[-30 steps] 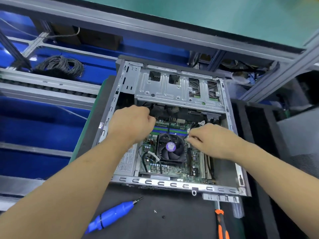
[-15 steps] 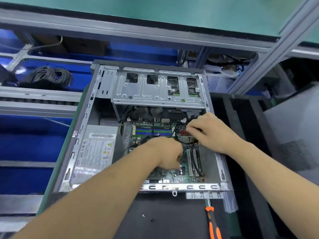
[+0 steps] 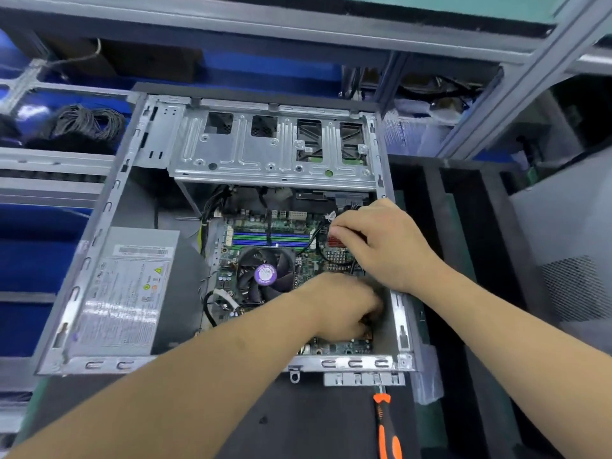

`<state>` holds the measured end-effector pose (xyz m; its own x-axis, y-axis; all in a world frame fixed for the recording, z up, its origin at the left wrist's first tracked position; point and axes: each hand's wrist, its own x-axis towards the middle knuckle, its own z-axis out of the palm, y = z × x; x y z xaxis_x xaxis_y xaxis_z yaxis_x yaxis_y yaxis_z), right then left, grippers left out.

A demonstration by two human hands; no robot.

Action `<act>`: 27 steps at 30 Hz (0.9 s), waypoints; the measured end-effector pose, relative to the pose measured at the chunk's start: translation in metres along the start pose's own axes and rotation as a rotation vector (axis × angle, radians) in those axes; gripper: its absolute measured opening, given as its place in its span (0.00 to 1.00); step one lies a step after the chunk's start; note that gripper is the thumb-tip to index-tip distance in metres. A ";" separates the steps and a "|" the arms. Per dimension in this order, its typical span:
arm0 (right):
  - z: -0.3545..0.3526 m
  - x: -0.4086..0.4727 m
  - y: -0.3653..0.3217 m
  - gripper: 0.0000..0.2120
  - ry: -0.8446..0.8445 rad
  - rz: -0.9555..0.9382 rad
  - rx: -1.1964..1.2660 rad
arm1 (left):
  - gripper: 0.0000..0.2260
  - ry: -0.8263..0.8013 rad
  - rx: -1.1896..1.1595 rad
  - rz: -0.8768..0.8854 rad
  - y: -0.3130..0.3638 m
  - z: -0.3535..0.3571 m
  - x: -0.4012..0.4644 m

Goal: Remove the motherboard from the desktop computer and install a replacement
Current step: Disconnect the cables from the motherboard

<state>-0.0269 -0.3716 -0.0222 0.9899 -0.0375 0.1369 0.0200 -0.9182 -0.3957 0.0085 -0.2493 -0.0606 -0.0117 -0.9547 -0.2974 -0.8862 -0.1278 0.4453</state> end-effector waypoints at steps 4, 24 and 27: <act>-0.001 -0.001 -0.003 0.11 -0.023 -0.010 -0.040 | 0.11 -0.187 -0.088 -0.035 -0.002 0.003 0.003; -0.002 0.002 -0.010 0.15 -0.104 0.012 -0.198 | 0.13 -0.182 -0.165 -0.266 0.020 -0.012 -0.011; -0.004 0.002 -0.010 0.13 -0.065 0.026 -0.123 | 0.14 -0.269 0.008 -0.374 0.006 -0.020 -0.024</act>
<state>-0.0258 -0.3639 -0.0144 0.9969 -0.0400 0.0675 -0.0193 -0.9587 -0.2839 0.0129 -0.2326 -0.0342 0.1911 -0.7394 -0.6456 -0.8557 -0.4478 0.2595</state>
